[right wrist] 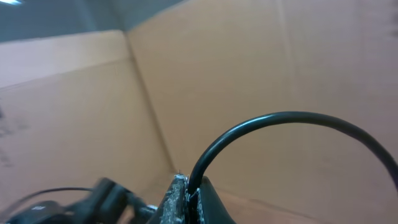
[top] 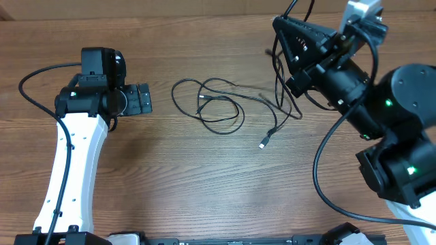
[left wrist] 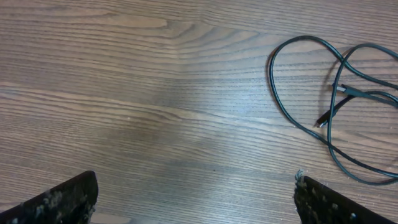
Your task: Untangle cables
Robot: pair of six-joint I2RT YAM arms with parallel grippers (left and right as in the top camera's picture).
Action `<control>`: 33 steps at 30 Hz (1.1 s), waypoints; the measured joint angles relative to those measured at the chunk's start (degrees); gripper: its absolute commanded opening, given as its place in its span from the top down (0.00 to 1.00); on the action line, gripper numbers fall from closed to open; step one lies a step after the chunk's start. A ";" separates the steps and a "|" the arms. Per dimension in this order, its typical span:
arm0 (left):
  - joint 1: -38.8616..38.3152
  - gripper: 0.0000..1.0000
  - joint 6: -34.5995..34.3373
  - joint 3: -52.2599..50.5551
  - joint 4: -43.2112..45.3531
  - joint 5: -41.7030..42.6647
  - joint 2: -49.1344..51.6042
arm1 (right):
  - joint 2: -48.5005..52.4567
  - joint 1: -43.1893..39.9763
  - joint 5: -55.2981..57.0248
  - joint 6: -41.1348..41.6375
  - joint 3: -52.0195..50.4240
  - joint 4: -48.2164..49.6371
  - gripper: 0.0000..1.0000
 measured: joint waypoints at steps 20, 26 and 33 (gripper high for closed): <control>0.00 0.00 0.00 0.00 0.04 0.00 0.02 | 0.31 -4.76 43.80 -8.13 0.00 -16.76 0.96; 0.00 0.00 0.00 -0.02 0.00 0.00 0.02 | 0.63 -18.69 46.29 -8.11 0.00 -21.62 0.96; 0.00 0.00 0.00 -0.02 0.00 0.02 0.02 | 4.50 -35.87 46.49 -8.09 0.00 -25.75 0.96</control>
